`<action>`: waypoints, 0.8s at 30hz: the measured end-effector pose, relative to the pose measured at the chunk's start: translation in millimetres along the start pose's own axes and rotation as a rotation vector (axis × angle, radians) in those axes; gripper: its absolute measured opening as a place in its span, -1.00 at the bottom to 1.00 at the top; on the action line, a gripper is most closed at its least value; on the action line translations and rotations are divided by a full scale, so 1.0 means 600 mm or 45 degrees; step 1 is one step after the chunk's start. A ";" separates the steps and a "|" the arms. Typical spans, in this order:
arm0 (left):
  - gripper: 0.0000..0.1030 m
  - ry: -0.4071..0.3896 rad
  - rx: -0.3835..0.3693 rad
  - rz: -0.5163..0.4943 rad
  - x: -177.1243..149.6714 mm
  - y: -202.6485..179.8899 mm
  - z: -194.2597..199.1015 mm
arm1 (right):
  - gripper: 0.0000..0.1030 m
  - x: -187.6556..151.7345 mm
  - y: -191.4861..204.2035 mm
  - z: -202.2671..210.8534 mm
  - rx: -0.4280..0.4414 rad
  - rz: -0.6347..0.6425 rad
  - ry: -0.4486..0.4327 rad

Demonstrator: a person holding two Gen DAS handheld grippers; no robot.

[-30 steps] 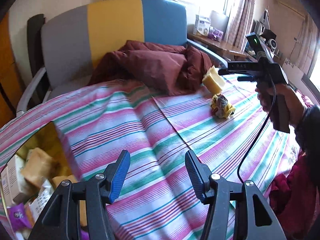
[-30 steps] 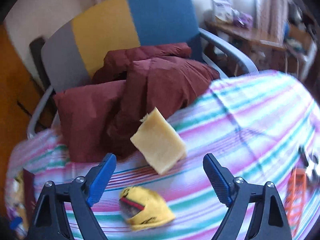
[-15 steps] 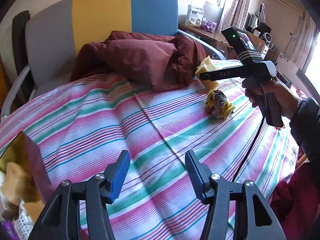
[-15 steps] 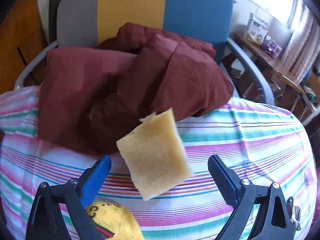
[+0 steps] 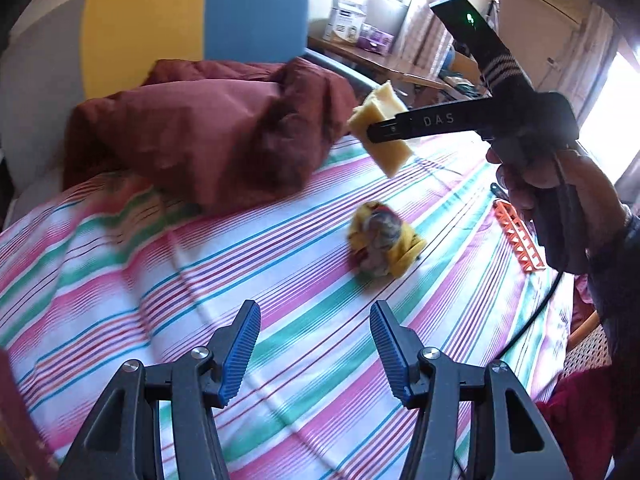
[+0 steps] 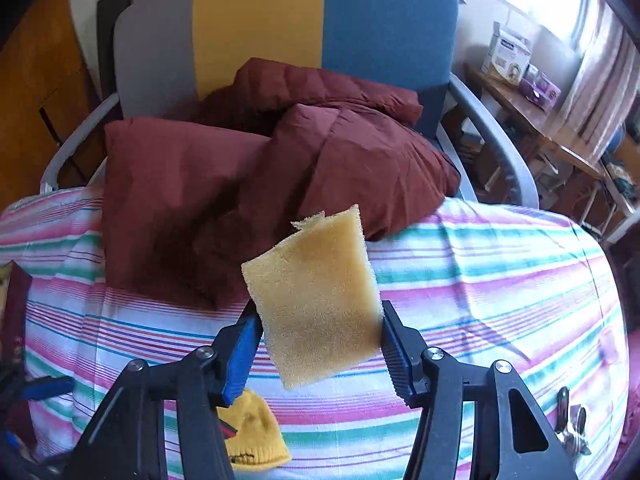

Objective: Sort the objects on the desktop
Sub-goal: 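Grasp the last tan sponge with the right gripper while the left grasps the yellow sock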

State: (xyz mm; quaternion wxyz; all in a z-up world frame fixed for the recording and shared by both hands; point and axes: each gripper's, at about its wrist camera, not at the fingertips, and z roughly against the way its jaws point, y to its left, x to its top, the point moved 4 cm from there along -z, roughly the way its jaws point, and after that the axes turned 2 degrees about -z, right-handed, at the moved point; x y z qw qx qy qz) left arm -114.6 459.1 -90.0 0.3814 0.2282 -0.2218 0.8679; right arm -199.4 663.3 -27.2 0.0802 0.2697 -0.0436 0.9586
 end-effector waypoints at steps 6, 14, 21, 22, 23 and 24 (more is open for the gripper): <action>0.12 -0.015 -0.076 -0.107 0.032 -0.051 -0.042 | 0.12 0.005 -0.023 0.021 0.048 -0.088 -0.020; 0.28 0.000 -0.092 -0.265 0.064 -0.094 -0.104 | 0.12 0.012 -0.024 0.037 0.075 -0.090 -0.058; 0.35 0.079 -0.093 -0.254 0.066 -0.097 -0.163 | 0.13 0.015 -0.028 0.027 0.072 -0.099 -0.046; 0.34 0.081 -0.099 -0.238 0.065 -0.094 -0.168 | 0.13 0.015 -0.027 0.028 0.070 -0.092 -0.050; 0.30 0.060 -0.101 -0.235 0.065 -0.093 -0.167 | 0.13 0.015 -0.026 0.028 0.068 -0.085 -0.053; 0.28 0.061 -0.093 -0.231 0.064 -0.093 -0.167 | 0.12 0.016 -0.025 0.027 0.064 -0.079 -0.056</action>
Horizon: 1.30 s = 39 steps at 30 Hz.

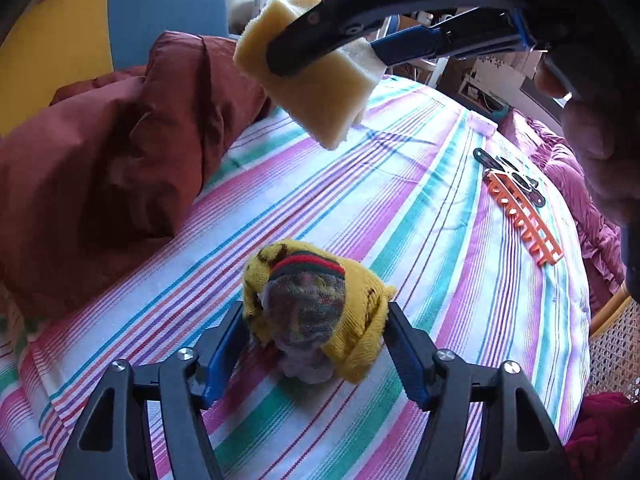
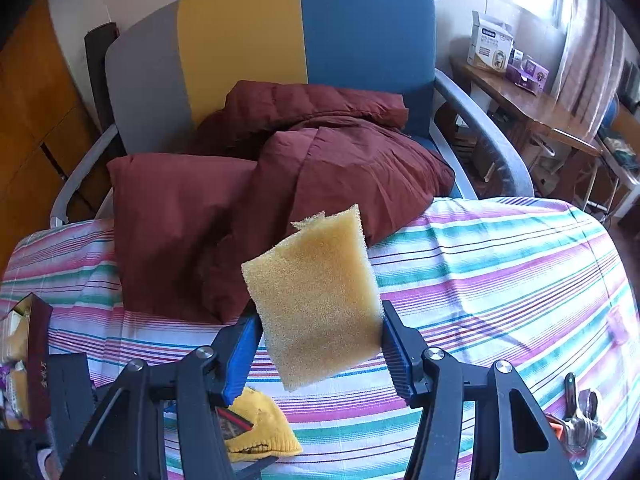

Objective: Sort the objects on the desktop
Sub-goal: 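Grasp the last tan sponge with the right gripper while the left grasps the yellow sock, then carry the tan sponge and yellow sock into the gold tray and release them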

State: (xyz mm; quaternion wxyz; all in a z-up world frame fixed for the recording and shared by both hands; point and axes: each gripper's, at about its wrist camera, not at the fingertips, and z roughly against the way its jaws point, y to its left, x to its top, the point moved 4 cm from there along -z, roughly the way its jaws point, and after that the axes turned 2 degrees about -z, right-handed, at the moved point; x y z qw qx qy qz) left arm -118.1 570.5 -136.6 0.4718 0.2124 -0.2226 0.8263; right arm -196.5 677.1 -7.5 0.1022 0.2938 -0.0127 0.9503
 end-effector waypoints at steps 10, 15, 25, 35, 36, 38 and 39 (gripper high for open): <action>-0.06 -0.030 0.039 0.194 -0.048 0.041 0.055 | 0.12 -0.015 0.031 -0.023 0.079 0.093 0.022; -0.06 -0.050 0.153 0.276 -0.100 0.071 0.106 | 0.12 -0.030 0.071 -0.030 0.164 0.163 0.036; -0.06 -0.097 0.353 0.340 -0.190 0.098 0.212 | 0.12 -0.068 0.166 -0.067 0.270 0.286 0.161; -0.06 -0.209 0.460 0.386 -0.214 0.119 0.317 | 0.12 -0.122 0.258 -0.049 0.223 0.409 0.262; -0.06 -0.217 0.463 0.391 -0.214 0.110 0.322 | 0.12 -0.129 0.266 -0.046 0.216 0.425 0.273; -0.06 -0.240 0.476 0.396 -0.220 0.107 0.337 | 0.12 -0.141 0.280 -0.040 0.209 0.448 0.291; -0.06 -0.250 0.484 0.393 -0.222 0.104 0.343 | 0.12 -0.148 0.286 -0.037 0.205 0.455 0.301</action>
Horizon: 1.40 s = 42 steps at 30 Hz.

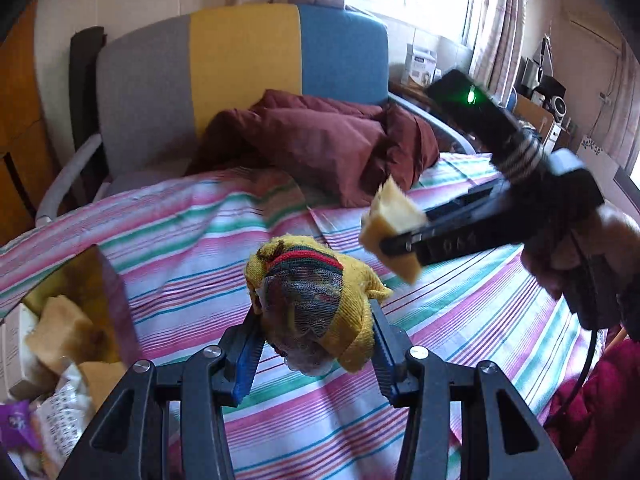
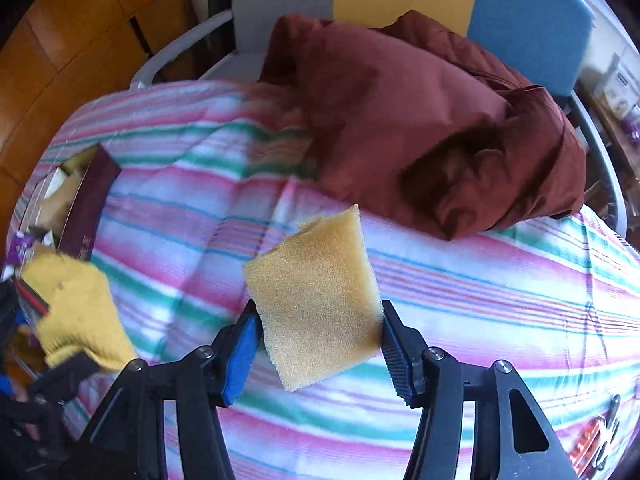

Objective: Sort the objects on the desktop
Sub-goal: 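Carry the tan sponge and yellow sock into the gold tray and release them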

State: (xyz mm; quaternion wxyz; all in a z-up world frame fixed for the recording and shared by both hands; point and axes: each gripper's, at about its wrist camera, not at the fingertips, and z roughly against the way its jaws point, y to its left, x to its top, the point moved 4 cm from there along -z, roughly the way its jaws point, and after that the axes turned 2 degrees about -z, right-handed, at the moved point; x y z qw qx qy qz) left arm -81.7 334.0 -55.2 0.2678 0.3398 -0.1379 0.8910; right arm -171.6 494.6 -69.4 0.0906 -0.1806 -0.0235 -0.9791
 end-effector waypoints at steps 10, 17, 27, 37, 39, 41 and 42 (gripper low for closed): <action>-0.06 -0.102 0.077 0.026 -0.016 0.039 0.088 | 0.12 -0.033 0.066 0.021 0.017 -0.001 0.010; -0.06 -0.162 0.146 0.075 -0.035 0.082 0.145 | 0.12 -0.032 0.128 0.060 0.059 -0.009 -0.066; -0.06 -0.214 0.267 0.190 -0.078 0.175 0.211 | 0.12 -0.033 0.246 0.096 0.210 -0.053 -0.187; -0.06 -0.247 0.368 0.314 -0.128 0.263 0.264 | 0.12 -0.037 0.365 0.138 0.390 -0.057 -0.323; -0.06 -0.253 0.380 0.367 -0.143 0.289 0.277 | 0.12 -0.037 0.388 0.144 0.412 -0.042 -0.344; -0.06 -0.268 0.407 0.417 -0.159 0.319 0.297 | 0.12 -0.036 0.408 0.151 0.415 -0.024 -0.371; -0.06 -0.274 0.418 0.439 -0.167 0.332 0.305 | 0.12 -0.034 0.419 0.155 0.422 -0.019 -0.385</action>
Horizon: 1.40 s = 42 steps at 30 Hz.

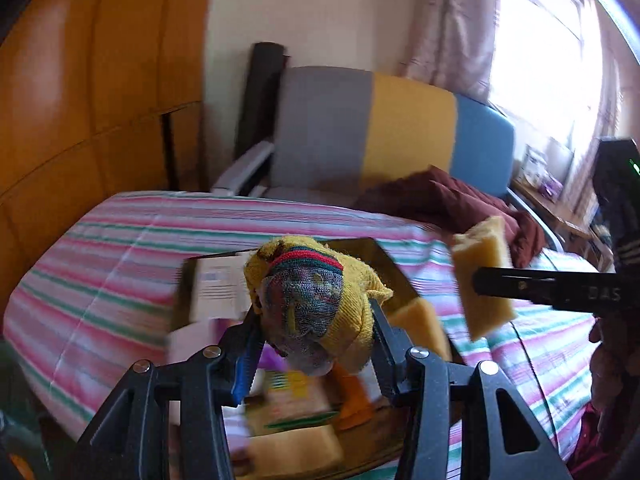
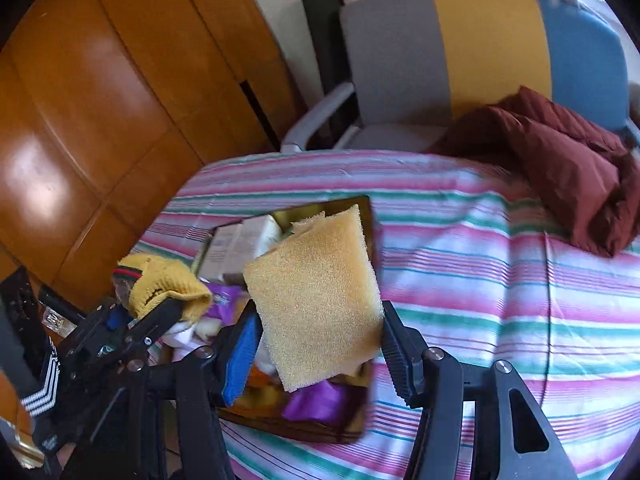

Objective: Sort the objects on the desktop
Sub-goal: 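Carry the tan sponge and yellow sock into the gold tray and release them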

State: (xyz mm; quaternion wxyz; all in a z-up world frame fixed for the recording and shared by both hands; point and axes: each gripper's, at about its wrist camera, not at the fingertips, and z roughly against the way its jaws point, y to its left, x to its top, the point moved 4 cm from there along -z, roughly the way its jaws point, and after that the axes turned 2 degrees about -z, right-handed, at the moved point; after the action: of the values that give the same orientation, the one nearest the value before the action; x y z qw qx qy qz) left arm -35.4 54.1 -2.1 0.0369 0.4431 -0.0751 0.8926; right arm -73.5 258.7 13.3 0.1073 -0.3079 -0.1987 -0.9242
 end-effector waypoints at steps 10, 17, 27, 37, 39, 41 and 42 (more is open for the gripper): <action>-0.06 0.026 0.085 0.117 -0.021 0.099 -0.003 | 0.13 0.025 0.057 -0.073 0.031 0.033 0.048; -0.05 0.075 0.052 0.059 -0.007 0.060 -0.066 | 0.17 0.046 0.072 -0.126 -0.026 0.070 0.077; 0.15 0.168 0.051 0.051 -0.018 0.029 -0.125 | 0.55 0.034 0.062 -0.158 -0.046 0.056 0.114; 0.21 0.141 0.101 0.055 -0.018 0.032 -0.104 | 0.56 0.021 0.063 -0.144 -0.029 0.046 0.089; 0.29 0.124 0.114 0.060 -0.015 0.033 -0.093 | 0.56 0.018 0.064 -0.137 -0.032 0.049 0.077; 0.38 0.107 0.123 0.059 -0.015 0.033 -0.081 | 0.57 0.015 0.066 -0.129 -0.035 0.051 0.064; 0.38 0.099 0.130 0.059 -0.015 0.033 -0.075 | 0.58 0.014 0.066 -0.124 -0.038 0.054 0.054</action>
State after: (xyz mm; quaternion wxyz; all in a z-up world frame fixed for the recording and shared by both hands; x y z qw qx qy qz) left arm -67.9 42.0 -37.7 -0.0036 0.4074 -0.0382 0.9125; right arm -106.3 190.2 -24.1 0.1266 -0.2940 -0.1760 -0.9309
